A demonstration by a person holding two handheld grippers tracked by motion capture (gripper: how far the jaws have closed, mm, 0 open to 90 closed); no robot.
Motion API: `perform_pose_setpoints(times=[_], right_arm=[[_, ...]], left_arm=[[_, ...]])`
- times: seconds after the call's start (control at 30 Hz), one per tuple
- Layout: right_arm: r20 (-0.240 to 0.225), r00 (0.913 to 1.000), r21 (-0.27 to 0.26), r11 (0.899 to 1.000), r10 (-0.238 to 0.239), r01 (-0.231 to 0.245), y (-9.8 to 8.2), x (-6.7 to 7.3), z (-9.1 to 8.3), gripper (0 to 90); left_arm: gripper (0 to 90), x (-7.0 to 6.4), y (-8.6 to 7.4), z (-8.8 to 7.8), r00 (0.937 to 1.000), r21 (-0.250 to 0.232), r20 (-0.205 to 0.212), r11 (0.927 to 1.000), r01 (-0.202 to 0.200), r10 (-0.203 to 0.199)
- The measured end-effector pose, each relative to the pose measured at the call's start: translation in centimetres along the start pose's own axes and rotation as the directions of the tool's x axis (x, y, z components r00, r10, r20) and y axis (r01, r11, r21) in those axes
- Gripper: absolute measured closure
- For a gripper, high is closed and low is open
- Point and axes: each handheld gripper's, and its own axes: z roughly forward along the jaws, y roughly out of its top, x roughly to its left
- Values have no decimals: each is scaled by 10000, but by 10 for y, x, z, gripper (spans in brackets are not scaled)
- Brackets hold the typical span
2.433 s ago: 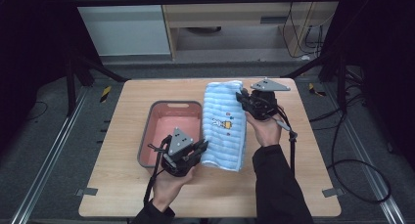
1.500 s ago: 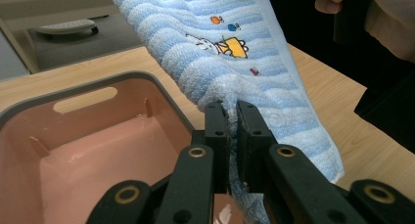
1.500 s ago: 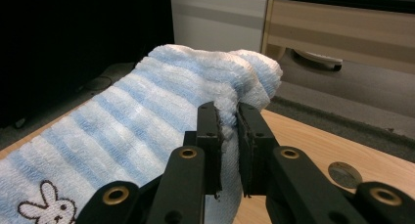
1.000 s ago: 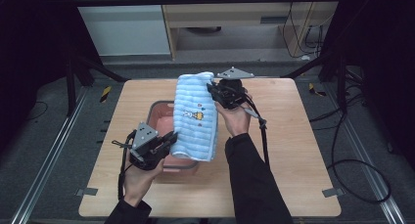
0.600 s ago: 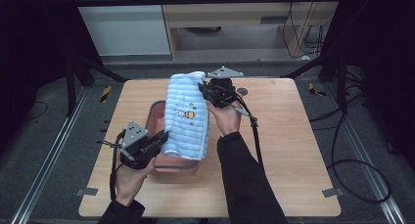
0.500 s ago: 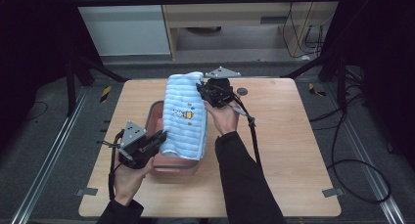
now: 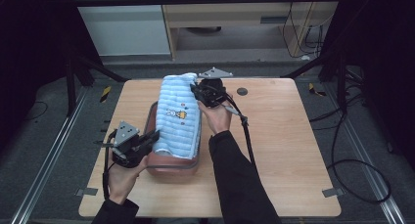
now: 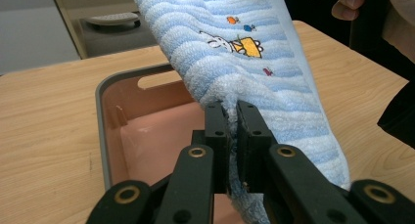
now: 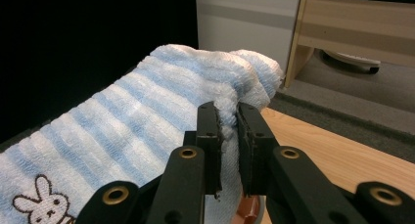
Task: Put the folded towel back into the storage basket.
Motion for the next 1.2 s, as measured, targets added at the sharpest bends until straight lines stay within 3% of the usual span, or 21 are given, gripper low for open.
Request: perform_pose_setpoints(times=[0.23, 0.7, 1.2], right_arm=[[-142, 9999, 120, 9999, -3, 5, -2, 5, 12, 812], [-167, 9997, 502, 9985, -191, 200, -14, 8, 33, 811], [-171, 9997, 937, 9954, -174, 189, -34, 3, 45, 811]], left_arm=[[846, 8, -4, 0, 9998, 95, -176, 9999, 109, -107], [846, 19, -17, 15, 9988, 586, -398, 9978, 300, -277], [846, 16, -27, 25, 9991, 1060, -406, 9943, 148, -105]])
